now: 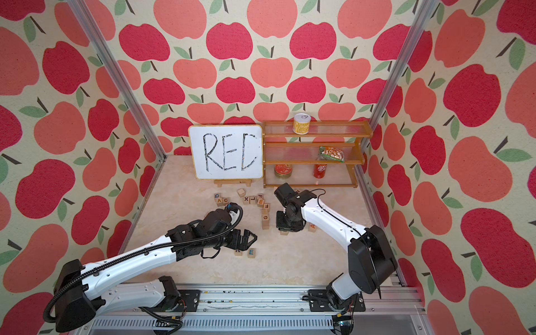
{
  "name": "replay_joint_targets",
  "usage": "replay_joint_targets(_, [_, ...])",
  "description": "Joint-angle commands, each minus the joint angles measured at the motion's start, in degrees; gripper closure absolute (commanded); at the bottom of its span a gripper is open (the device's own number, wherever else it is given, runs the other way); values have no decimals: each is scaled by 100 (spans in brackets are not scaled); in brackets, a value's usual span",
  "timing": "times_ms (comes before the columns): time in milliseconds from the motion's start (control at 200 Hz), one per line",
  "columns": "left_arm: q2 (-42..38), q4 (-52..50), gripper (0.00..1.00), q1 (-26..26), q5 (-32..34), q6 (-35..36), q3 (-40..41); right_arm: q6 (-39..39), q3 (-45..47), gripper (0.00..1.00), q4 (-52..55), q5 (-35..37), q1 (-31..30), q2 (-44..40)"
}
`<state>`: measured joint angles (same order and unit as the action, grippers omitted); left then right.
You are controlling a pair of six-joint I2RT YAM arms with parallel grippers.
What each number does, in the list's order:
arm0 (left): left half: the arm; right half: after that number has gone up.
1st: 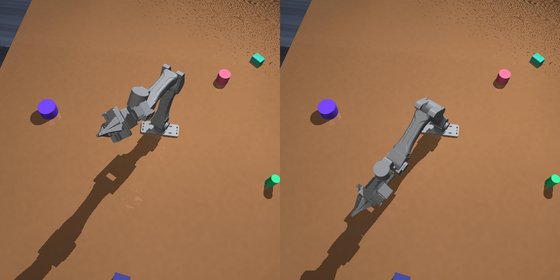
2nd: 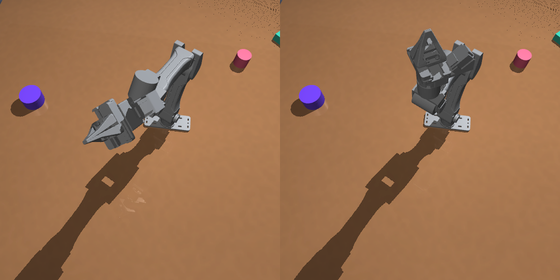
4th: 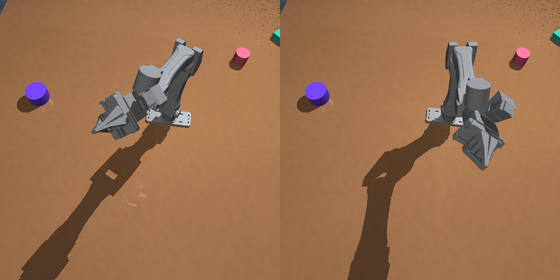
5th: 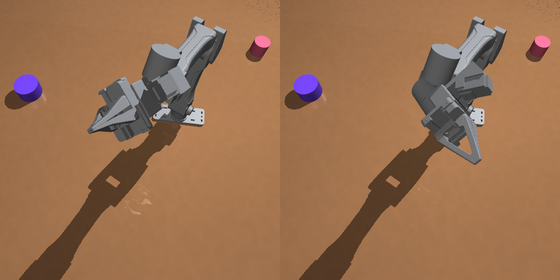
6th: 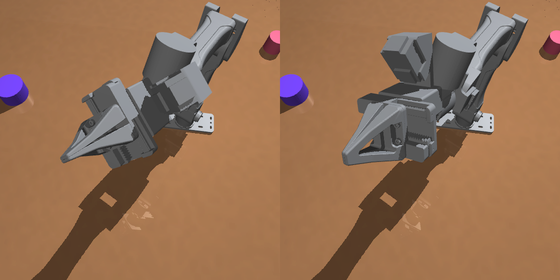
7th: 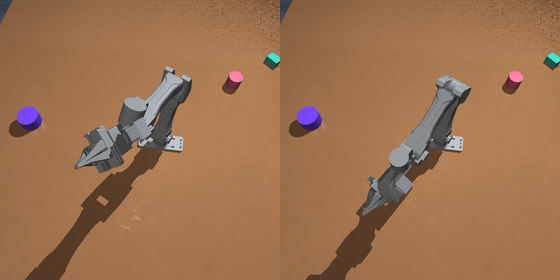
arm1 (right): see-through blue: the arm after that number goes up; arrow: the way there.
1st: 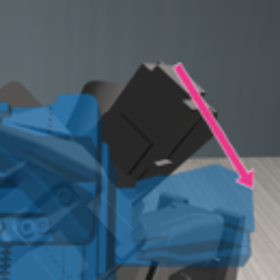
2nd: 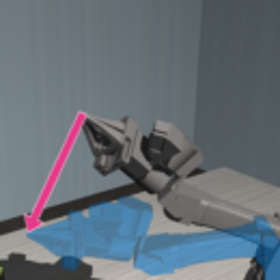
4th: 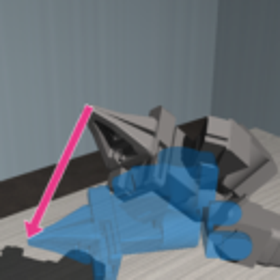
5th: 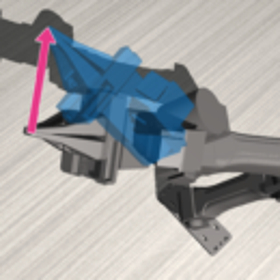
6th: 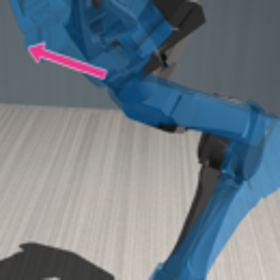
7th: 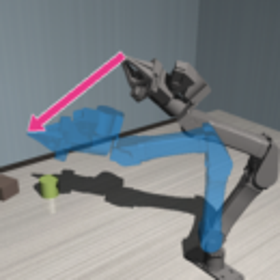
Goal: Assemble the uppercase word "red" with letter blocks
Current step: Place the letter block at the center of the board.
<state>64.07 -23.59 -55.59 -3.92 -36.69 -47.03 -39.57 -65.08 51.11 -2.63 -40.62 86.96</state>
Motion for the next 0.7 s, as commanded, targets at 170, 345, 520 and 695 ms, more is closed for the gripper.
replay_joint_targets(170, [-552,-307,1,-428,704,-459,302,-592,208,91,40,89,-444,-161])
replay_joint_targets(345, [-870,-492,0,-708,1003,-680,494,-851,345,90,-90,104,-649,-161])
replay_joint_targets(520, [-1228,-737,1,-936,1252,-895,671,-1097,449,90,-236,131,-862,-131])
replay_joint_targets(695, [-1606,-985,1,-1116,1466,-1100,847,-1330,531,90,-359,196,-1088,-58])
